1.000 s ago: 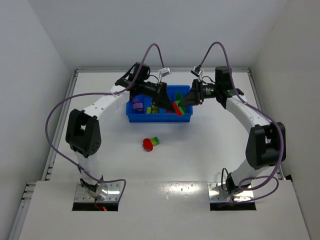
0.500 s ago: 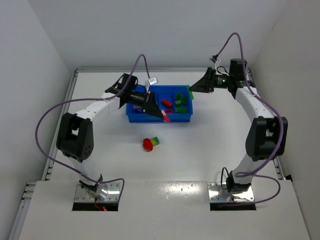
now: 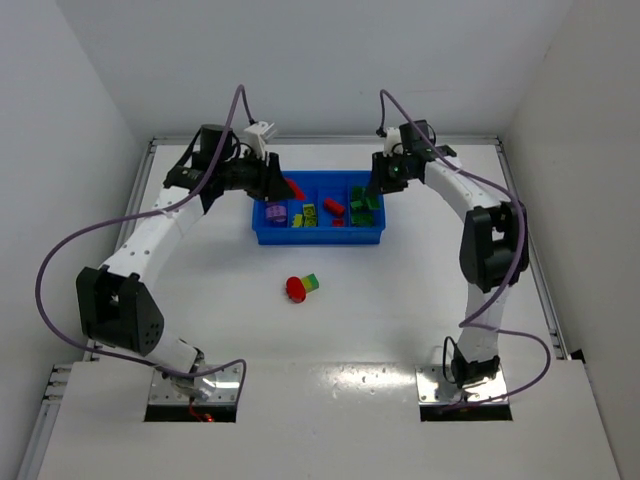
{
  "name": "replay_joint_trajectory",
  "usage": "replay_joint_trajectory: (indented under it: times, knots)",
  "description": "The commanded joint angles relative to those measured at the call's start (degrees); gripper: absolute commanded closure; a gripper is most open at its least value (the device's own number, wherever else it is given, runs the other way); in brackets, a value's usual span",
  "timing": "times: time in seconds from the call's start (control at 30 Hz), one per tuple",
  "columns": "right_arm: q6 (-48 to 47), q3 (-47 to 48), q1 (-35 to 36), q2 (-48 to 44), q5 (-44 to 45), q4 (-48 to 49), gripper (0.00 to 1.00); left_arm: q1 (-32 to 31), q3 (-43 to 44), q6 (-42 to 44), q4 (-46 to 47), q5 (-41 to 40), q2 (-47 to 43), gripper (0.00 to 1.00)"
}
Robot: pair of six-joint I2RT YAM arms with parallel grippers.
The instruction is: Sort the legos into containers by color
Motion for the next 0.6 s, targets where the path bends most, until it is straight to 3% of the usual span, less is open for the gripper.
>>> replay_joint_trajectory:
  times: [0.0, 0.1, 0.13, 0.2, 0.23, 0.33, 0.4, 0.57]
  knots:
    - [-1.0, 3.1, 0.4, 2.1, 7.1, 0.6, 0.86, 0.4, 1.8, 2.0, -1.2, -5.4, -1.4, 1.0]
    - [-1.0, 5.1, 1.0, 4.2, 5.8, 0.6, 0.77, 0.4, 1.8, 2.6, -1.8, -7.2, 0.0, 1.0]
    - [-1.0, 5.6, 1.0, 4.8, 5.2, 1.2, 0.64, 0.4, 1.8, 2.6, -1.8, -7.7, 0.0, 1.0]
    - [-1.0, 6.1, 1.6, 4.8, 4.5, 1.8, 0.55, 0.4, 1.8, 2.6, -1.8, -7.7, 1.7, 1.0]
    - [-1.0, 6.1, 1.6, 4.8, 3.7, 1.8, 0.43, 0.4, 1.8, 2.6, -1.8, -7.7, 2.4, 1.0]
    - [-0.5, 6.1, 1.6, 2.5, 3.0, 2.4, 0.24, -1.1, 3.0, 2.6, 0.1, -7.7, 5.9, 1.0]
    - [-0.5, 5.3, 1.6, 0.3, 3.0, 2.4, 0.18, -2.3, 4.2, 2.6, 1.0, -8.7, 8.2, 1.0]
    - [-2.1, 0.7, 1.1, -11.1, 3.0, 2.9, 0.16, -5.8, 11.7, 4.5, 2.8, -10.8, 19.1, 1.0]
